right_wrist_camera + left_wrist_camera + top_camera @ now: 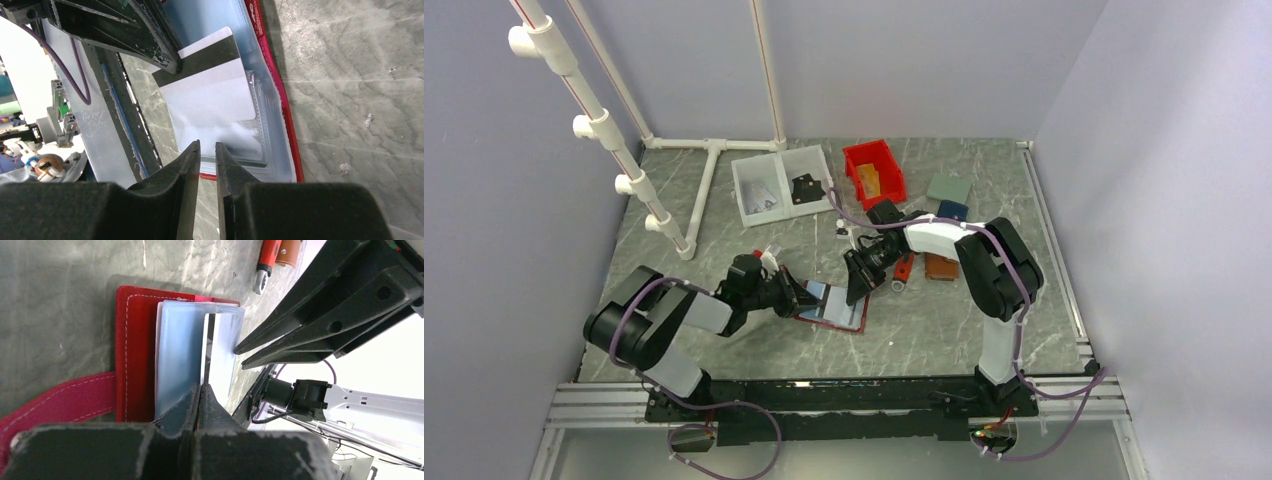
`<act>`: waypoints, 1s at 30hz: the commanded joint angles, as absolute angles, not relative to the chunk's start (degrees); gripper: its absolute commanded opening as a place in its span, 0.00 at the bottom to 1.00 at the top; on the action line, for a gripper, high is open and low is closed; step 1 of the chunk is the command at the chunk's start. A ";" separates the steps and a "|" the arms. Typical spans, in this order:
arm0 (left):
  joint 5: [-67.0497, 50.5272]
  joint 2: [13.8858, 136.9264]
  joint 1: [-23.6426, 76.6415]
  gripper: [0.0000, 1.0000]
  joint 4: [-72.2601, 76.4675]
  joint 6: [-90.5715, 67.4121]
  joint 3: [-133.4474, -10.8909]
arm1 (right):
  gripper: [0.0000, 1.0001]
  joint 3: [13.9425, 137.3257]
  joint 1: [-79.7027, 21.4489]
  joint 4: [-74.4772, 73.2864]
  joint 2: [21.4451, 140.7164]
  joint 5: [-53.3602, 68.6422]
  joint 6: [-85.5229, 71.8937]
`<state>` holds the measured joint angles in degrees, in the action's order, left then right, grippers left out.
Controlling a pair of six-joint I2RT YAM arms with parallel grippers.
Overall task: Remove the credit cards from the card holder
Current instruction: Remove the credit card from the card holder.
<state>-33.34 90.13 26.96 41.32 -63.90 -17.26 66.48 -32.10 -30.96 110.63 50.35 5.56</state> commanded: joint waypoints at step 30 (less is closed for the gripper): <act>-37.15 54.28 26.23 0.05 0.12 -27.50 -33.27 | 0.49 69.50 -27.28 -45.49 90.77 60.34 34.74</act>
